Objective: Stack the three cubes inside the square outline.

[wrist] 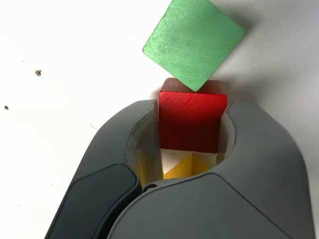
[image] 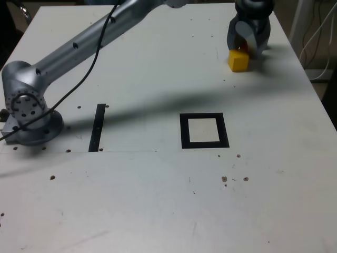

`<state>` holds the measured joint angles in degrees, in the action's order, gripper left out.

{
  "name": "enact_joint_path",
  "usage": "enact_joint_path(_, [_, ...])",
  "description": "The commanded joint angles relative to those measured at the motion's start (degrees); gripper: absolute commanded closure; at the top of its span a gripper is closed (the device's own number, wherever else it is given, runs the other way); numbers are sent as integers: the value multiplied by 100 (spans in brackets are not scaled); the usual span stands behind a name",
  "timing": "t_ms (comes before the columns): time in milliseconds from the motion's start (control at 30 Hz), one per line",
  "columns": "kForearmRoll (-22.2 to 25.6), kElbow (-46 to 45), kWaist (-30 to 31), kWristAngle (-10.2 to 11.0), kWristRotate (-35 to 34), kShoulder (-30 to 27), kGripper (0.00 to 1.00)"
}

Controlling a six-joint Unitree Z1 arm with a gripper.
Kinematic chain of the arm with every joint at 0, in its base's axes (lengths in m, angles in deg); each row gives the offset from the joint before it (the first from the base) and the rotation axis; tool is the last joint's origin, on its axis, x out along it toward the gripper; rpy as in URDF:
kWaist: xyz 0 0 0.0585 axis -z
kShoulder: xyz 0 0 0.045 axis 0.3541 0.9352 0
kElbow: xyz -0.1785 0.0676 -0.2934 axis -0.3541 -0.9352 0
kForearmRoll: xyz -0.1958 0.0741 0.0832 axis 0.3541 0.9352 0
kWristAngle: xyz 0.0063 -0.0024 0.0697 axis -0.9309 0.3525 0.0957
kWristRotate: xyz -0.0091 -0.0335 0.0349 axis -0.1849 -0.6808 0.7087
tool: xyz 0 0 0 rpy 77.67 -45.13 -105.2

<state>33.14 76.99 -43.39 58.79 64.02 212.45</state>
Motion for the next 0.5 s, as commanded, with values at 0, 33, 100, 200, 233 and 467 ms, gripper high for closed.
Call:
enact_joint_path(0, [62,147,-2,-11,14,4,72])
enact_joint_path(33, [67,140,-2,-37,15,5,74])
enact_joint_path(100, [72,134,-2,-78,18,5,77])
enact_joint_path(200, [76,140,-2,-127,22,-19,80])
enact_joint_path(233, [75,145,-2,-130,23,-35,80])
enact_joint_path(467, [73,152,-2,-106,28,-245,84])
